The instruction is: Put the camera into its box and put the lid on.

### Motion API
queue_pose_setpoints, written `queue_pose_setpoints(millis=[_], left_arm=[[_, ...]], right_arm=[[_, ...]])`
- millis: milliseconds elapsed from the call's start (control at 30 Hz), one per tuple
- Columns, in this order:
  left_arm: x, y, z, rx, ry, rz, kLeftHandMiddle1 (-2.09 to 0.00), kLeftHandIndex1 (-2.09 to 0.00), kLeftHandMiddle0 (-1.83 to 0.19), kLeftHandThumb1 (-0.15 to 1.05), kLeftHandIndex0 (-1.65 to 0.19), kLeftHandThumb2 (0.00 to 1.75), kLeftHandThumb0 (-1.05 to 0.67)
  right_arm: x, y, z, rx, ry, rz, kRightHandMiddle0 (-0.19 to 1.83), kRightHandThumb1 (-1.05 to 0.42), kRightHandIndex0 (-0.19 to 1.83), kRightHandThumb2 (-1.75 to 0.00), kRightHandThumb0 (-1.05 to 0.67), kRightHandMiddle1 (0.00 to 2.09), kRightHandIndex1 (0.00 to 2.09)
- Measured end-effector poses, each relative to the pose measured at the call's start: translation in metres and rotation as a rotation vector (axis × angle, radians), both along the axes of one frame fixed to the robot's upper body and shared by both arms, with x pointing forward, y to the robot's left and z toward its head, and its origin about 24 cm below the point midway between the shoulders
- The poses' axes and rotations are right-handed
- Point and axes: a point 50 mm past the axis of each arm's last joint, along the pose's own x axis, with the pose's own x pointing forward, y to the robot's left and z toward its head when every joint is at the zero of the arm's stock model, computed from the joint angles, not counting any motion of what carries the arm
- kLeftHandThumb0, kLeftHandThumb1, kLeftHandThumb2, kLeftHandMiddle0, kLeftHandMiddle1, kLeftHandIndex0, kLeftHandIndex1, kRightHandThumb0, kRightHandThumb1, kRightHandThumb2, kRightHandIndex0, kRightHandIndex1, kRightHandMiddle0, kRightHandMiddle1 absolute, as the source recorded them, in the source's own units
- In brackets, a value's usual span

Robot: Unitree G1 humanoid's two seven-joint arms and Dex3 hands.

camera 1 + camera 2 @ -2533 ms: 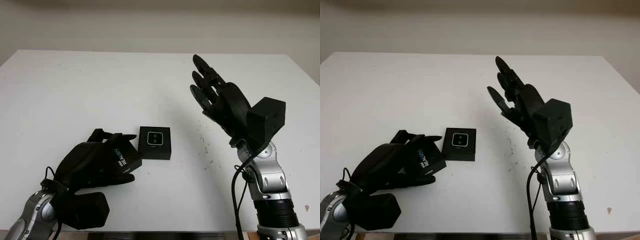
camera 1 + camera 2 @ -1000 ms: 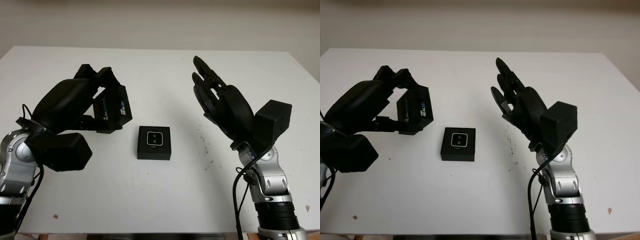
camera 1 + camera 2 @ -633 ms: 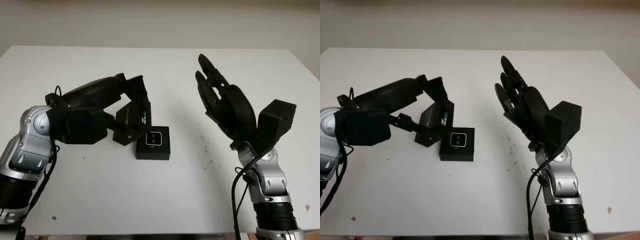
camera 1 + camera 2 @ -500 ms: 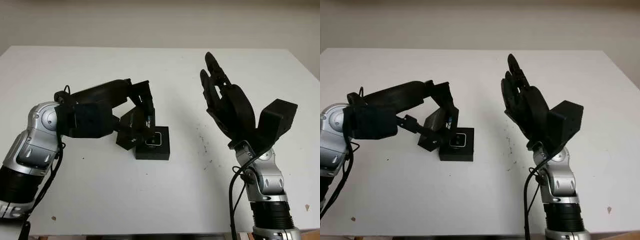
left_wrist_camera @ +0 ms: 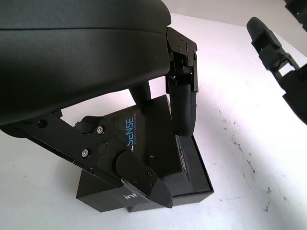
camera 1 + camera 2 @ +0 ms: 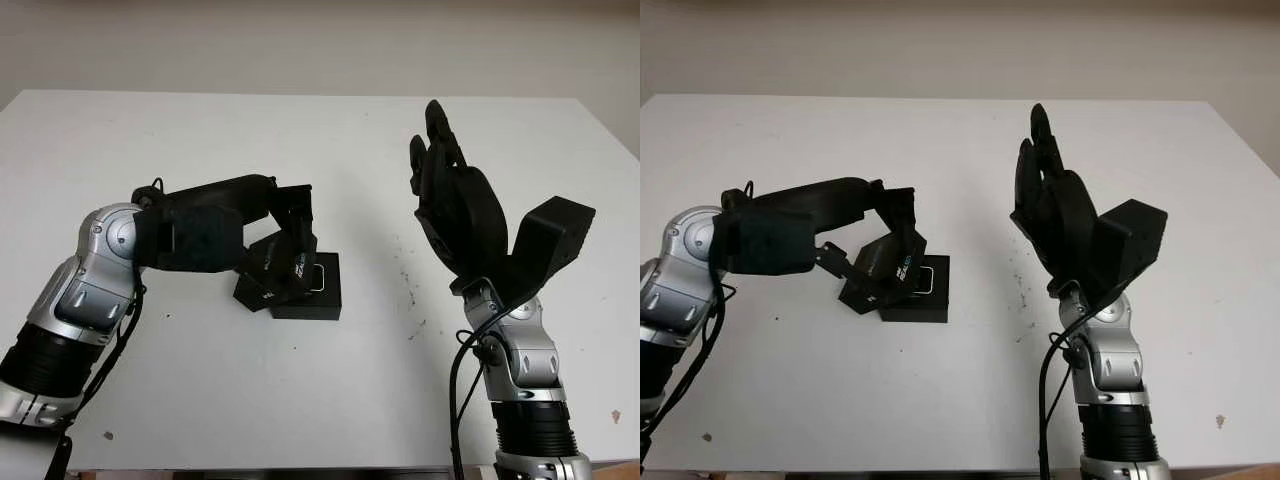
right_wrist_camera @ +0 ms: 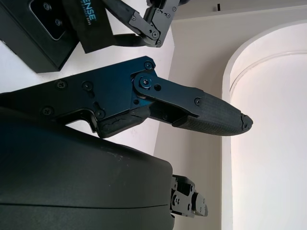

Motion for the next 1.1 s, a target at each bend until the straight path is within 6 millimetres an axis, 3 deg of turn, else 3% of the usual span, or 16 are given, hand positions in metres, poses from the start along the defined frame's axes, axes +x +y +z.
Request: queue_pose_setpoints(millis=[267, 733, 1100], left_arm=[[-0.001, -0.011, -0.003, 0.019, -0.058, -0.035, -2.01, -1.95, -0.08, 0.95, -0.08, 0.05, -0.07], [-0.002, -0.031, -0.009, -0.046, -0.081, -0.052, -1.99, -1.90, -0.12, 0.96, -0.08, 0.06, -0.13], [-0.003, -0.034, -0.011, -0.085, -0.119, -0.045, -2.00, -1.87, -0.14, 0.97, -0.12, 0.06, -0.12]], right_arm=[[0.000, 0.002, 0.000, 0.013, 0.001, -0.002, -0.19, -1.05, -0.19, -0.72, -0.81, 0.00, 0.00], [0.000, 0.002, 0.000, 0.015, -0.010, -0.003, -0.19, -1.05, -0.19, -0.72, -0.81, 0.00, 0.00], [-0.001, 0.002, 0.001, 0.015, -0.018, -0.003, -0.19, -1.05, -0.19, -0.71, -0.80, 0.00, 0.00]])
